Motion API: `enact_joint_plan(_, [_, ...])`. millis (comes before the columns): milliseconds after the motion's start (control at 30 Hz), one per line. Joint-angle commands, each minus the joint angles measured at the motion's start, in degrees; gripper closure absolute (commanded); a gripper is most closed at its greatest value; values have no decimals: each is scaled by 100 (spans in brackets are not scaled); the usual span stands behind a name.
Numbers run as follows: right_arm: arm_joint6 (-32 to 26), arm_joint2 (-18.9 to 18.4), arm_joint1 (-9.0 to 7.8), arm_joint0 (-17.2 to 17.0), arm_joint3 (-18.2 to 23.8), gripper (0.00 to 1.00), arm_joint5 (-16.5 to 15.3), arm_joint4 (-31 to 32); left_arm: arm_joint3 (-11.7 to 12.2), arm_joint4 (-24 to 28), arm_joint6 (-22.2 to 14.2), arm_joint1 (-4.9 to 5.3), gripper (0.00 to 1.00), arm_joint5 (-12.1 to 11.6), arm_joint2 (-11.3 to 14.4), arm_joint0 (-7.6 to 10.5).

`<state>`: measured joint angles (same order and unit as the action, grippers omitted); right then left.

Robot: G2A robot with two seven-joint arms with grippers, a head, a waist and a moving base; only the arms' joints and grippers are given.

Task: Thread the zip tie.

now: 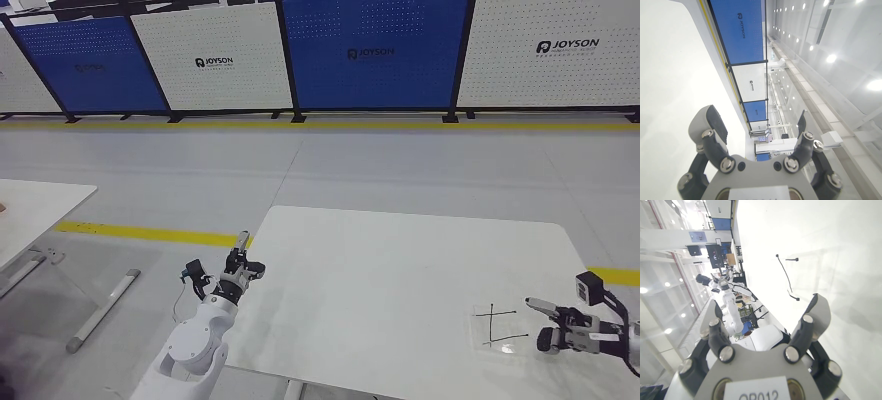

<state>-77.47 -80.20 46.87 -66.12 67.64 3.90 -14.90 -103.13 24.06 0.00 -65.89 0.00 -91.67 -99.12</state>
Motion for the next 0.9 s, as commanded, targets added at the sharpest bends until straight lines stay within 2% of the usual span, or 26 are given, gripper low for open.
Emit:
enact_joint_plan(0, [9,-40,-28,-53,77,0,-35,139,0,0,0,0,0,0,0,0])
enact_joint_plan(67, [73,-58,-50,-97,168,0,-146,312,0,0,0,0,0,0,0,0])
enact_joint_plan(133, [110,-8,-68,-145,339,0,-558,623,0,0,0,0,0,0,0,0])
enact_joint_plan(200, [110,12,-68,-171,348,0,-790,644,0,0,0,0,0,0,0,0])
enact_joint_plan(633, [110,12,-68,-171,348,0,-790,644,0,0,0,0,0,0,0,0])
enact_joint_plan(767, [-217,16,-61,-199,291,0,-1072,252,0,0,0,0,0,0,0,0])
enact_joint_plan(867, [-217,183,-77,-155,210,0,-1156,76,0,0,0,0,0,0,0,0])
